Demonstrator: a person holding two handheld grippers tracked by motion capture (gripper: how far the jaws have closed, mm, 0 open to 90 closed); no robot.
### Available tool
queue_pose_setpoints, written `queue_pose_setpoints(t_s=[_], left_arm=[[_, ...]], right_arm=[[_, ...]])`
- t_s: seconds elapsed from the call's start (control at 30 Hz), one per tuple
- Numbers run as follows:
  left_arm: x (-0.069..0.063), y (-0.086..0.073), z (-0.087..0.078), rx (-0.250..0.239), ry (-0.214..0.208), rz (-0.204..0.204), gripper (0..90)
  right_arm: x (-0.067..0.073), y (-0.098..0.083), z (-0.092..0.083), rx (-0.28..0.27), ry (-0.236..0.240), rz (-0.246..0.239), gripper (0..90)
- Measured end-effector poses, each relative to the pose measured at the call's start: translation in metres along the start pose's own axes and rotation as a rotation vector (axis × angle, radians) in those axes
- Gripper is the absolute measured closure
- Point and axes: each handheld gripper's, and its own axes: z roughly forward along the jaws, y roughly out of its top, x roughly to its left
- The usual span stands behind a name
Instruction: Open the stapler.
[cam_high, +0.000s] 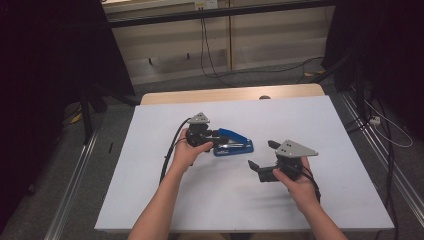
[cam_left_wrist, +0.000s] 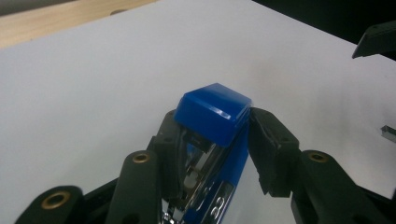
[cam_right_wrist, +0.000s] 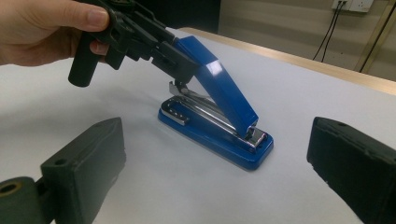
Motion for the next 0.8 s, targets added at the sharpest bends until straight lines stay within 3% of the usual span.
queue_pose_setpoints(t_s=[0.37,0.43,0.63,0.8], left_arm=[[-0.006,0.010,0.001,0.014,0.014,0.006,59.8],[-0.007,0.012,0.001,0.018,0.016,0.004,59.8],[-0.009,0.018,0.002,0.042,0.031,0.020,59.6],[-0.010,0.020,0.002,0.056,0.033,0.013,59.6]], right_arm=[[0.014,-0.001,0.017,-0.001,0.007,0.042,4.7],[0.017,-0.001,0.021,-0.002,0.011,0.076,6.1],[0.023,0.000,0.040,0.028,-0.003,0.123,34.8],[0.023,0.000,0.054,0.065,-0.031,0.101,74.6]])
